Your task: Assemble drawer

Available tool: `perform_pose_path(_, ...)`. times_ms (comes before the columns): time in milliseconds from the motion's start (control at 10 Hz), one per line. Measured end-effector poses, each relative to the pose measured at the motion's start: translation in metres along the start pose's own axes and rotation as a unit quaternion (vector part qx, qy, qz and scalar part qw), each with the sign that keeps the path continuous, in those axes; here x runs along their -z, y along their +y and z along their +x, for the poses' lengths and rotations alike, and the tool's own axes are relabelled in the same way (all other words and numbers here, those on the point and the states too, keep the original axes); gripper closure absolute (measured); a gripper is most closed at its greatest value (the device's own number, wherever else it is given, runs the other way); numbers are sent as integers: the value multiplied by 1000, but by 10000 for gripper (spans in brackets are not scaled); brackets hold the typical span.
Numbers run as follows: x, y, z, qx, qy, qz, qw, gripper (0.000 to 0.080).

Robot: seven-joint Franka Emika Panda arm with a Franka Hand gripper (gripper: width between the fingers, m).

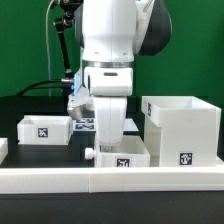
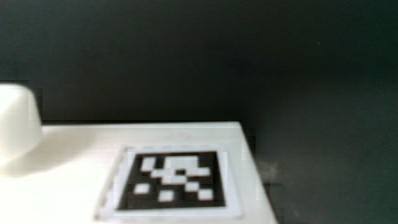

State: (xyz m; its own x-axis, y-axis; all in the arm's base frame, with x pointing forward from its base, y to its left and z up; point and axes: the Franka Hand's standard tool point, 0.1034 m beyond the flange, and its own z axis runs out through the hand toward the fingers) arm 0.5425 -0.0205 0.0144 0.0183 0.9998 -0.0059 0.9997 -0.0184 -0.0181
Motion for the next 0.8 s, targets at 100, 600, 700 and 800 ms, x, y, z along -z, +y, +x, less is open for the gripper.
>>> perform_pose_path(100,1,-1,1,3,0,0,1000,757)
perform_pose_path(600,1,3,0,16,1,-25,1000,757)
perform_pose_path(700,0,1,1,15,1,-21,1000,757)
perform_pose_path(800,0,1,4,16,2,-21,1000,757)
